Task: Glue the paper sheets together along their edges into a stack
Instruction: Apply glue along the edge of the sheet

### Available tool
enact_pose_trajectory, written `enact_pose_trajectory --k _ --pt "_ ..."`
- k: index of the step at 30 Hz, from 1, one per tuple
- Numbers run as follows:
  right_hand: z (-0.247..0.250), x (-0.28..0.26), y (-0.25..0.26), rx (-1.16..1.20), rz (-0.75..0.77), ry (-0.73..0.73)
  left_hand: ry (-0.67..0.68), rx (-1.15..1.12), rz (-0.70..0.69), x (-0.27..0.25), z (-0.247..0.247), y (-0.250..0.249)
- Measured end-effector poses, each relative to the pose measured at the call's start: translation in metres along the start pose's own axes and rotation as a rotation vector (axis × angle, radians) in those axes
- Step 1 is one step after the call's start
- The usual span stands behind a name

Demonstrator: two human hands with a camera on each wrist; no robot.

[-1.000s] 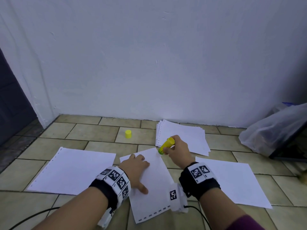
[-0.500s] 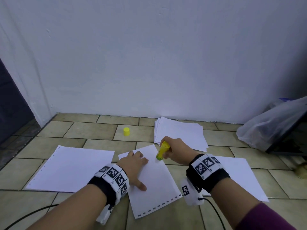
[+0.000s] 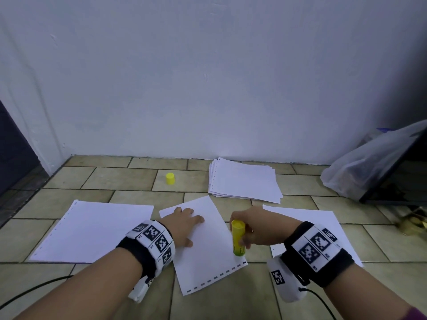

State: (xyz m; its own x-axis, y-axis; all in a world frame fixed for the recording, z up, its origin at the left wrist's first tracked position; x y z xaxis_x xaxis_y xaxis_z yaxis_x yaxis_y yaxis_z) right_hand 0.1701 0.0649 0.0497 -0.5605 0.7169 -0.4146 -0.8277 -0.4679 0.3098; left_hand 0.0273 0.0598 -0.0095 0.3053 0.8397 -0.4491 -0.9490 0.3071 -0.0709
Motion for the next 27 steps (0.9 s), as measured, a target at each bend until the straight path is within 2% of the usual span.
enact_pose_trajectory --k 3,7,9,11,13,16,20,27 --pt "0.019 -0.002 -0.008 0.134 -0.017 -0.045 -0.032 0.004 0.022 0.002 0.004 0.002" --pt "0.055 0.001 -0.028 0.462 -0.063 -0.277 -0.125 0.099 0.023 0.000 0.015 -0.008" --pt "0.062 0.003 -0.035 0.520 -0.079 -0.351 -0.153 0.062 -0.035 0.000 0.013 -0.018" --pt "0.064 0.006 -0.039 0.548 -0.100 -0.398 -0.139 -0.029 -0.113 0.000 0.008 -0.027" --pt "0.065 0.009 -0.046 0.575 -0.132 -0.440 -0.100 -0.025 -0.151 -0.001 0.004 -0.031" --pt "0.063 0.012 -0.055 0.598 -0.185 -0.482 -0.094 0.023 -0.124 -0.003 0.007 -0.028" --pt "0.062 0.020 -0.055 0.612 -0.208 -0.513 -0.170 0.028 -0.134 -0.005 0.012 -0.028" --pt "0.047 0.049 -0.043 0.486 -0.268 -0.500 -0.108 -0.077 -0.077 0.003 0.004 -0.026"
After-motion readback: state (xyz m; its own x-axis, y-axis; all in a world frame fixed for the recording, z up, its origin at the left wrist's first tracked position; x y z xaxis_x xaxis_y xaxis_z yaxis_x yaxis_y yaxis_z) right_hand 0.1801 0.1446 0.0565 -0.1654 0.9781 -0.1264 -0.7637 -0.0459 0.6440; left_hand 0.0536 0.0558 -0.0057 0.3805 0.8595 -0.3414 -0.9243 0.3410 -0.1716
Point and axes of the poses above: each hand's wrist, its own x-axis towards the middle knuckle, its own z-axis out of the back of the hand, y = z × x, the point moved 9 cm from there along x, towards the middle knuckle, and after that the axes turned 5 degrees about -z, right-handed, at the moved point
